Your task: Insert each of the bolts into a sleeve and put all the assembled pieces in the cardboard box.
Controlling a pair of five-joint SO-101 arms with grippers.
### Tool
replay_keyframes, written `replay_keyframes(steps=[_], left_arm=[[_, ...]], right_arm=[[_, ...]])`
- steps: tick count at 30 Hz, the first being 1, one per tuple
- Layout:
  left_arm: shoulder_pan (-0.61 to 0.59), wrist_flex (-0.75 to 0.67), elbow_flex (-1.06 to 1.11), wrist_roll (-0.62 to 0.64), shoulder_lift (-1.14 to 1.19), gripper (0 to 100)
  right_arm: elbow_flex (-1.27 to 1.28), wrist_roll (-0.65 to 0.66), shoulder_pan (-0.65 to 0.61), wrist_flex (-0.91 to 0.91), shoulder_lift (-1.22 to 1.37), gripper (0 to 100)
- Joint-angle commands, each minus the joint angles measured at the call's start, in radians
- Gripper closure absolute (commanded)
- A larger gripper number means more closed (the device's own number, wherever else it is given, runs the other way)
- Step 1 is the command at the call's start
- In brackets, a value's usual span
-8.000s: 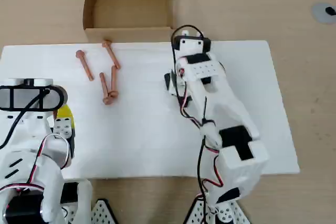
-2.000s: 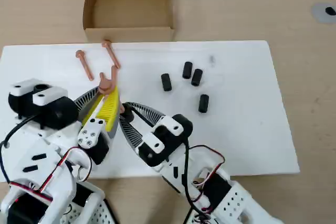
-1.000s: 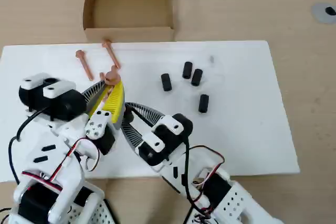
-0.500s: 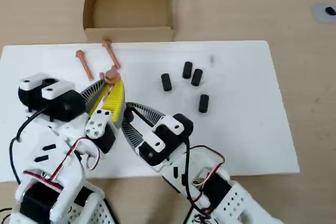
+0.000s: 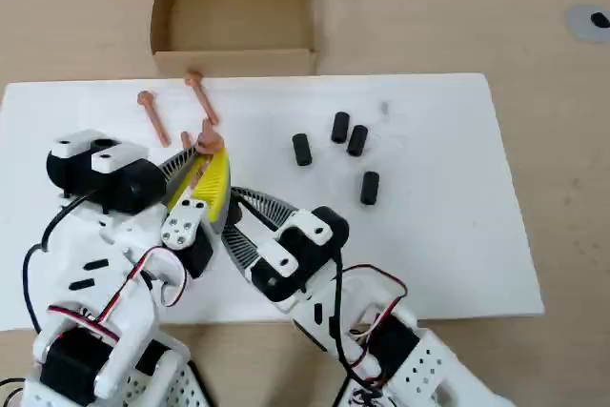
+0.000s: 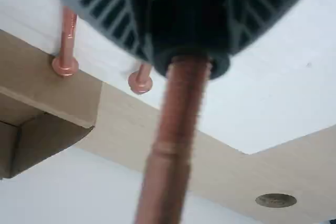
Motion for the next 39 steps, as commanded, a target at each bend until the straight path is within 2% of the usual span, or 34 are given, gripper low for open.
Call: replay_keyframes(steps=[1,10,16,22,25,33,36,39], left_arm=[[-0.012,0.034,-0.015,0.005,0.002,99],[-0.009,0.101,-0.083,0.005,0.002,99],[-0.005,0.249,-0.16,0.011,0.002,89],[-0.008,0.267,-0.173,0.011,0.002,88],[-0.006,0.292,-0.189,0.011,0.002,83],[-0.012,0.413,-0.304,0.032,0.012,82],[-0.063,0.465,-0.307,0.032,0.012,83],[-0.183,0.494,-0.304,0.028,0.012,83]], right_arm=[[0.001,-0.008,0.015,-0.028,-0.019,98.8],[0.001,-0.008,0.016,-0.028,-0.019,98.8],[0.001,-0.005,0.033,-0.028,-0.019,98.8],[0.001,-0.005,0.048,-0.028,-0.019,98.8],[0.001,-0.003,0.05,-0.026,-0.018,98.8],[-0.016,-0.005,0.156,-0.021,-0.008,98.8],[-0.07,-0.005,0.217,-0.006,-0.005,98.9],[-0.188,-0.008,0.282,0.069,0.047,98.9]])
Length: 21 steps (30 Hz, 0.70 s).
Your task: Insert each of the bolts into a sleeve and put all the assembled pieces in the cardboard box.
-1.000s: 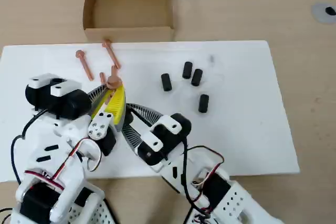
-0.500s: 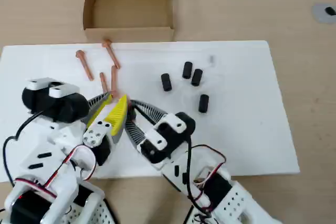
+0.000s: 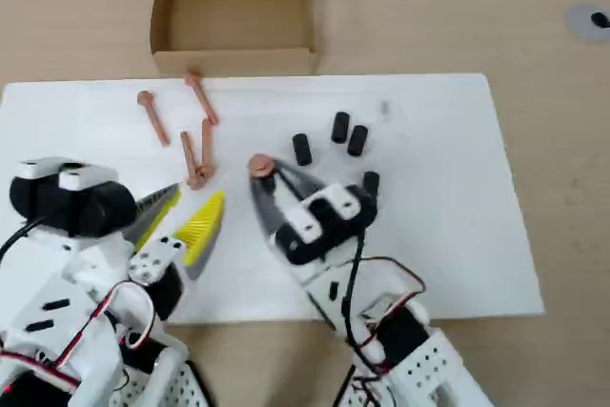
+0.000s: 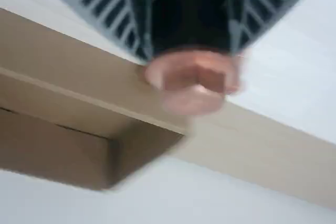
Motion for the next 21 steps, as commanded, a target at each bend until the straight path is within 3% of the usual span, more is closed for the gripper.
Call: replay_keyframes(steps=[1,5,10,21], left_arm=[[-0.146,0.032,-0.032,0.005,0.015,83],[-0.27,0.078,0.026,-0.023,0.015,83],[-0.316,0.094,0.101,-0.187,0.007,83],[-0.399,0.092,0.14,-0.333,0.007,83]], right_arm=[[-0.2,-0.008,0.076,0.054,0.068,98.9],[-0.406,-0.018,0.119,0.068,0.285,98.9],[-0.699,-0.08,0.145,0.064,0.624,98.9],[-1.267,-0.103,0.186,0.061,1.228,98.9]])
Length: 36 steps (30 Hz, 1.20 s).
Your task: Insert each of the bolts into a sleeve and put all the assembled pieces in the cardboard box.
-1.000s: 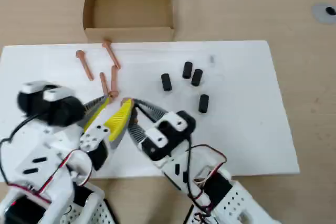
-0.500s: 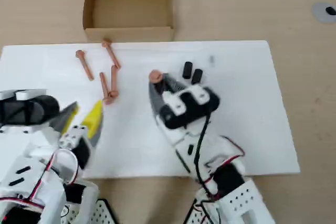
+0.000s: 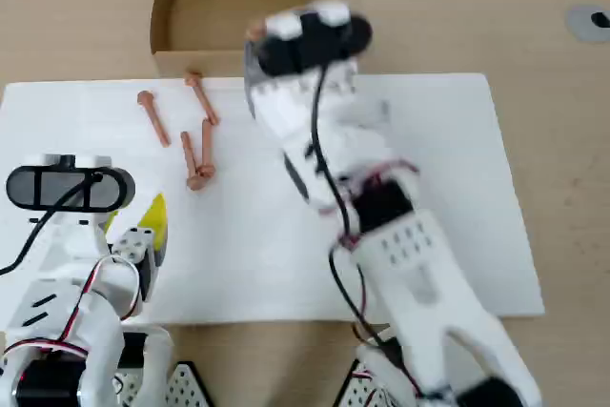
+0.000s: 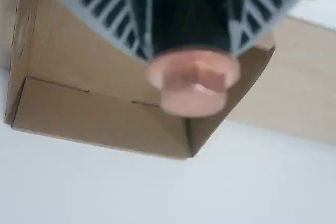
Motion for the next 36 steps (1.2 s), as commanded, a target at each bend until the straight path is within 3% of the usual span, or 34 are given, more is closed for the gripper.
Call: replay_keyframes(steps=[1,11,28,36], left_arm=[[-0.031,0.003,0.025,-0.029,0.005,83],[-0.046,-0.005,0.132,-0.032,0.005,82],[-0.048,-0.005,0.143,-0.028,0.005,82],[-0.048,-0.005,0.143,-0.029,0.005,82]], right_arm=[[-0.248,-0.023,0.05,-0.012,0.166,98.8],[-0.602,-0.023,0.165,-0.273,0.667,98.8],[-1.397,-0.02,0.199,-0.264,1.438,98.8],[-1.638,-0.018,0.199,-0.133,1.684,98.6]])
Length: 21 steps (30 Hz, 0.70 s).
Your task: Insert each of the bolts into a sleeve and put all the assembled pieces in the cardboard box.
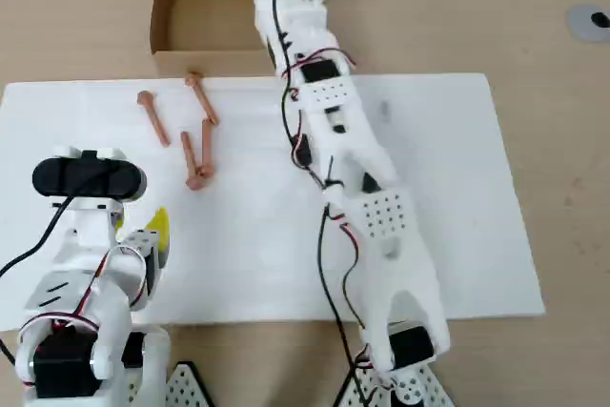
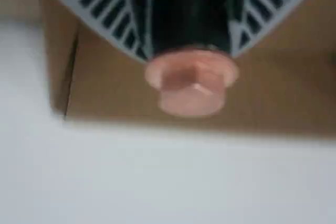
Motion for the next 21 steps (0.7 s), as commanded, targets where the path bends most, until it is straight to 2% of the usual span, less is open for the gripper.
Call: replay_keyframes(steps=[1,11,18,21], left_arm=[[-0.014,-0.005,-0.005,-0.003,0.005,82],[-0.014,-0.005,-0.005,-0.003,0.005,82],[-0.014,-0.005,-0.005,-0.005,0.005,82],[-0.014,-0.005,-0.009,-0.002,0.005,82]], right_arm=[[-0.171,-0.006,0.028,0.043,0.036,98.6],[-0.418,-0.002,0.033,0.282,0.156,98.3],[-0.479,0.025,0.03,0.407,0.168,82.0],[-0.515,0.025,0.03,0.453,0.168,79.0]])
